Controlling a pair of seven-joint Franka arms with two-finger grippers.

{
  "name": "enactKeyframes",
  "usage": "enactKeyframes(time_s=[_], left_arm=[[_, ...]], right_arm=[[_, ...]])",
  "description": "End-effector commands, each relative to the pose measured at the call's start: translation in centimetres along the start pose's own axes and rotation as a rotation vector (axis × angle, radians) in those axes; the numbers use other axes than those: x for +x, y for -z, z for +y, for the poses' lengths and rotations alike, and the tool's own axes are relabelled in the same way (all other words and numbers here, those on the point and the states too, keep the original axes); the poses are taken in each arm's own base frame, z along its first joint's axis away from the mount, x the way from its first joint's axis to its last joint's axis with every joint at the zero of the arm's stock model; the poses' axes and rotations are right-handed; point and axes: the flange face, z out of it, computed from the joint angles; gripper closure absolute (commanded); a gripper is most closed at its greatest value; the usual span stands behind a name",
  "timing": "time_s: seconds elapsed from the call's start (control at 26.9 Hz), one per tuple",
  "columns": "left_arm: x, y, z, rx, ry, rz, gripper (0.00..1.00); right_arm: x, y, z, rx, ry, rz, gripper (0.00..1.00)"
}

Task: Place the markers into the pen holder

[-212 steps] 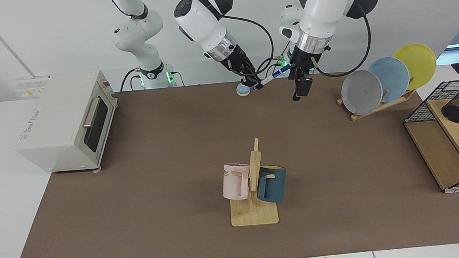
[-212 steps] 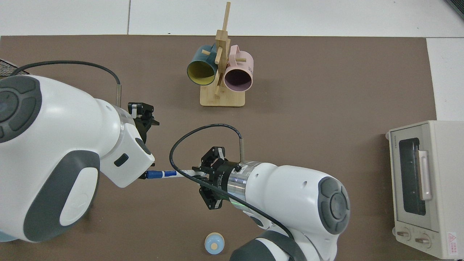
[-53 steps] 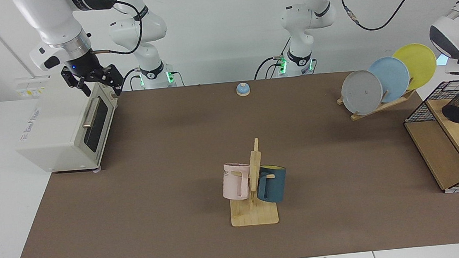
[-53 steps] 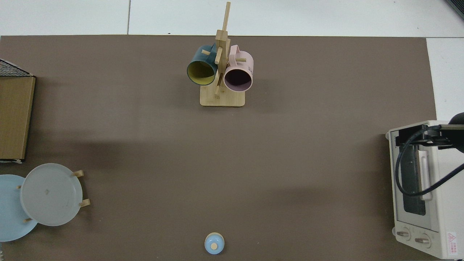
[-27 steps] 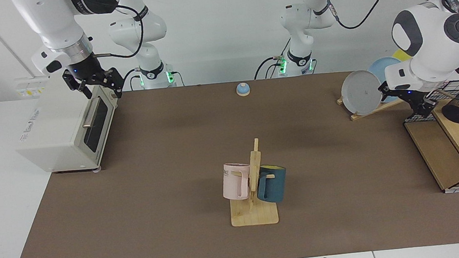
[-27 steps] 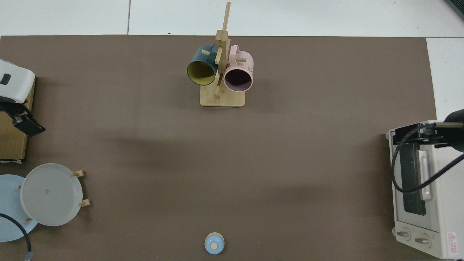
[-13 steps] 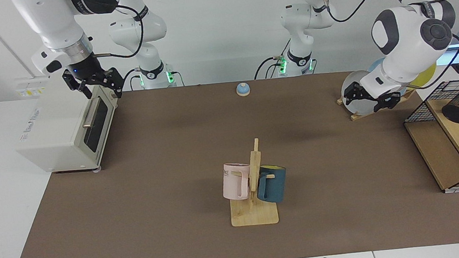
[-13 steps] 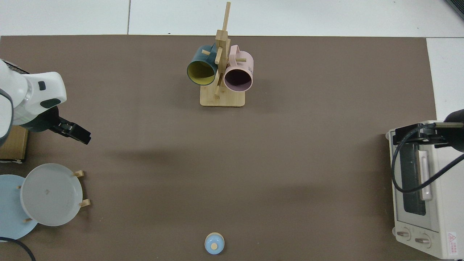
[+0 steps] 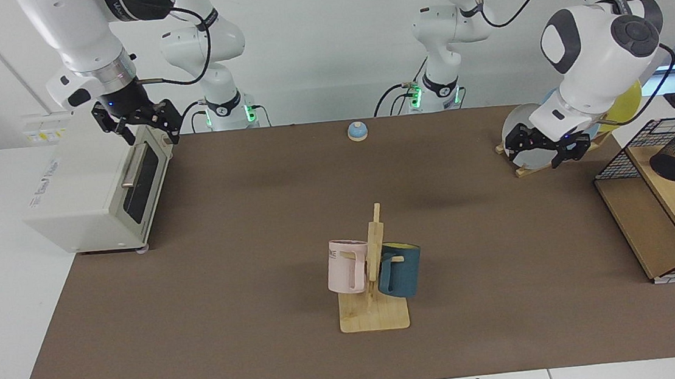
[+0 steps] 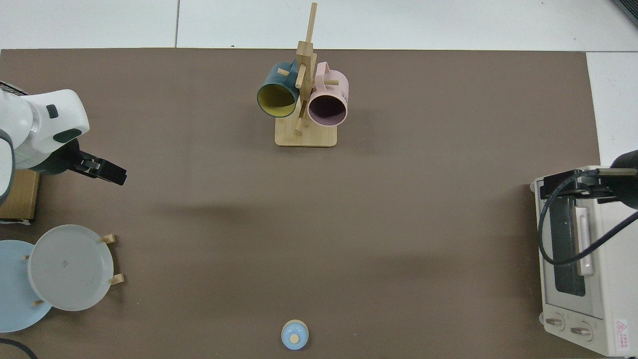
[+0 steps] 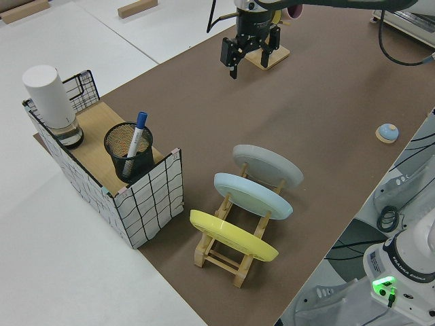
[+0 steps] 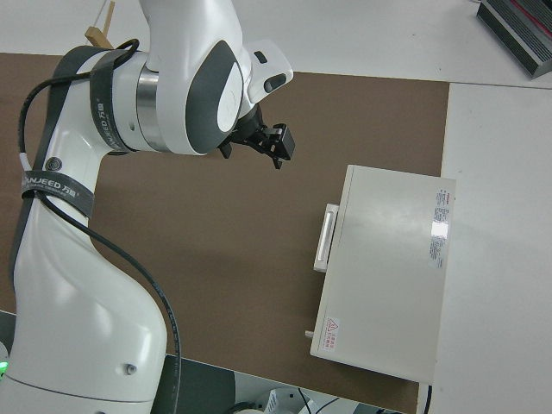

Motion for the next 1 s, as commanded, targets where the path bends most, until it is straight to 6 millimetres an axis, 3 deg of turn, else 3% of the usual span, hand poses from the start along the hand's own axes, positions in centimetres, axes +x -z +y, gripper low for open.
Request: enactKeyframes(time_s=[0.0,0.41,0.74,0.97], left_arm=[[0.3,2.8,1.3,0.017,-0.017,0.039,0.0],[-2.7,7.1,0.6,0.001,0.318,0.012,0.0],[-4.6,5.6,0.5,-0.003,0.326,0.063,0.0],[-4.1,5.8,1.3,-0.005,0.308,0.063,0.0]], right_arm=[[0.2,0.3,0.1,0.005,0.021,0.015,0.0],[0.2,0.3,0.1,0.004,0.021,0.013,0.0],[0.2,0.3,0.1,0.005,0.021,0.015,0.0],[0.2,0.3,0.2,0.005,0.019,0.015,0.0]])
